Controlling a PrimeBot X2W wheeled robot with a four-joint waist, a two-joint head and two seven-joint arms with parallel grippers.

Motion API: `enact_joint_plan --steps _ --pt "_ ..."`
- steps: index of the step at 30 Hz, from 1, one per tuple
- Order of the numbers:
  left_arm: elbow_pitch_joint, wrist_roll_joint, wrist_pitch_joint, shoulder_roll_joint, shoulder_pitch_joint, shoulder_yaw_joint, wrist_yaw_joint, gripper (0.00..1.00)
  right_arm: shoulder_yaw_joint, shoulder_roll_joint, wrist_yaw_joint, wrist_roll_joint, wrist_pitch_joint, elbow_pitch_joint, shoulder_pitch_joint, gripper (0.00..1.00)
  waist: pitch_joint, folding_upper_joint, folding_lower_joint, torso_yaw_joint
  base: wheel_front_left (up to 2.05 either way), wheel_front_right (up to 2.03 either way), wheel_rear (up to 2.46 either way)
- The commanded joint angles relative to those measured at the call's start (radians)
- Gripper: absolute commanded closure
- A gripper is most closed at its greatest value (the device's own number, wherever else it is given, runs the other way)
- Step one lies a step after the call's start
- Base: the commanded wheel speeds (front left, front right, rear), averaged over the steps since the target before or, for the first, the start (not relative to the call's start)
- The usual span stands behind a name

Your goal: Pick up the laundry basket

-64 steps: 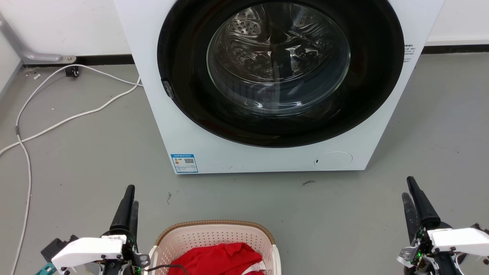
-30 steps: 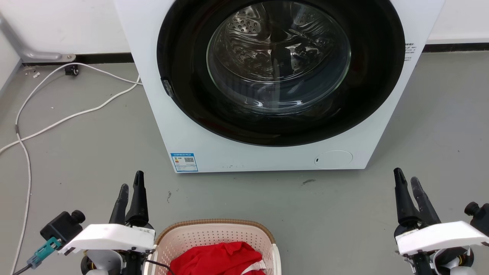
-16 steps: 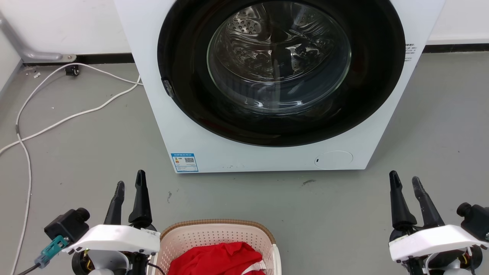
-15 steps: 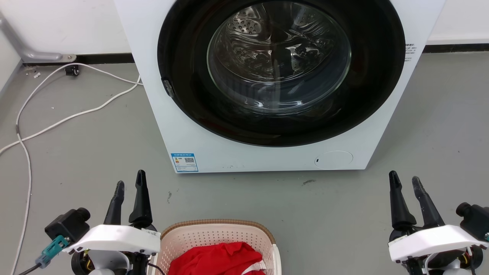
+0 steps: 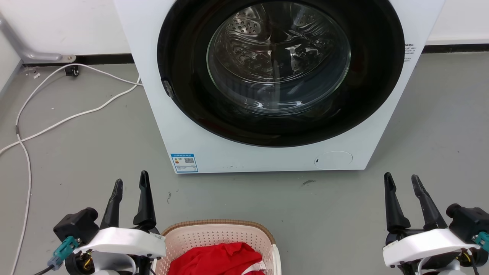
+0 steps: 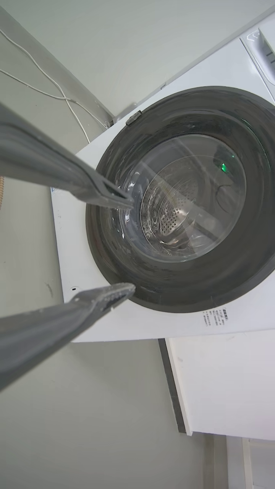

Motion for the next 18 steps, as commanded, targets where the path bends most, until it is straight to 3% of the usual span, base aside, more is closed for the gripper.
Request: enact_joint_plan --steps 1,18 --pt "-0.013 0.023 -0.008 0.003 0.002 -0.001 0.005 0.0 0.002 -0.003 0.0 -0.021 -0.008 -0.014 0.004 0.0 0.0 0.0 0.0 0.0 0.0 0.0 0.0" --pt "0.001 0.182 -0.048 0.004 0.019 -0.002 0.002 0.0 0.006 -0.003 0.0 -0.168 -0.047 -0.02 0.021 0.0 -0.007 0.0 -0.0001 0.002 0.0 0.0 0.0"
